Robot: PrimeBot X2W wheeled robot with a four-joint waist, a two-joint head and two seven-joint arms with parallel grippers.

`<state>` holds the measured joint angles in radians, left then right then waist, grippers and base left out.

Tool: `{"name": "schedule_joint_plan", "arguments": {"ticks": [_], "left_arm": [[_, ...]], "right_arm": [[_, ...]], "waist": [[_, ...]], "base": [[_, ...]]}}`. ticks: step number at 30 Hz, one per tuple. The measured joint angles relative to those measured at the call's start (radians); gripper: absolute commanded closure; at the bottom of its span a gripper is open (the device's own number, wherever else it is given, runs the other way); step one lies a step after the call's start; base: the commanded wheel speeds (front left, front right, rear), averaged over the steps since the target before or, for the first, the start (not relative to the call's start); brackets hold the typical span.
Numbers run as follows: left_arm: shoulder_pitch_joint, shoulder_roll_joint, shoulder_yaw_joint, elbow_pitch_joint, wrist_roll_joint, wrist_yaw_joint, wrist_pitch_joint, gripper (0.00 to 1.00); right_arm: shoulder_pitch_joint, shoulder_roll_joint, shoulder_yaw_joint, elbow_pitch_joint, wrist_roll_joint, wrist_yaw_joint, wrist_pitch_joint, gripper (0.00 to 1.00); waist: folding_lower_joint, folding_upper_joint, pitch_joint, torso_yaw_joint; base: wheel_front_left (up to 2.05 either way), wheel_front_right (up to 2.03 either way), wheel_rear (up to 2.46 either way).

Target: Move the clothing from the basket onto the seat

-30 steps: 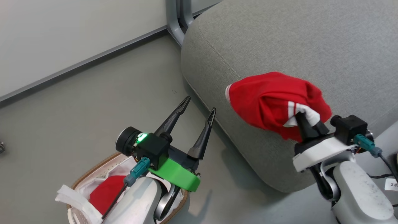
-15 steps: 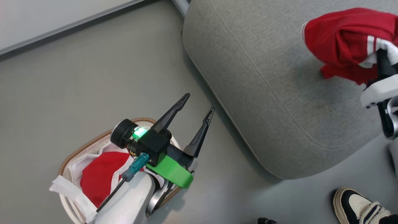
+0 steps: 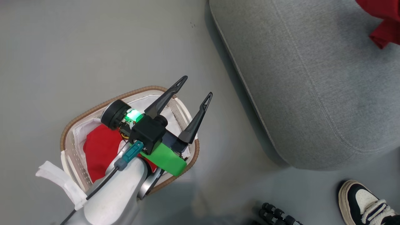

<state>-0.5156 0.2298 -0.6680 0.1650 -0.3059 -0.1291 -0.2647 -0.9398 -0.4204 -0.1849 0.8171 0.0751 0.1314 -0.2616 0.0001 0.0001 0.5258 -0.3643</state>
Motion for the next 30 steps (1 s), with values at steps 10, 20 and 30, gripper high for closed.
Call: {"name": "schedule_joint_plan", "arguments": {"ticks": [10, 20, 30], "left_arm": [[-0.035, 0.024, 0.007, -0.006, 0.0, 0.0, 0.0, 0.0], [-0.043, 0.006, 0.067, 0.02, 0.003, 0.0, 0.0, 0.0], [0.032, -0.026, 0.183, 0.069, 0.018, 0.0, 0.0, 0.0]], "right_arm": [[-0.066, 0.04, -0.172, 0.019, -0.116, 0.0, 0.0, 0.89], [0.074, 0.153, -0.26, -0.072, -0.162, 0.0, 0.0, 0.0], [0.356, 0.23, -0.22, -0.24, -0.069, 0.0, 0.0, 0.0]], "waist": [[0.0001, -0.0001, 0.121, 0.059], [0.0001, -0.0001, 0.142, 0.115], [0.0001, -0.0001, 0.047, 0.132]], "base": [[0.0, 0.0, 0.0], [0.0, 0.0, 0.0], [0.0, 0.0, 0.0]]}}
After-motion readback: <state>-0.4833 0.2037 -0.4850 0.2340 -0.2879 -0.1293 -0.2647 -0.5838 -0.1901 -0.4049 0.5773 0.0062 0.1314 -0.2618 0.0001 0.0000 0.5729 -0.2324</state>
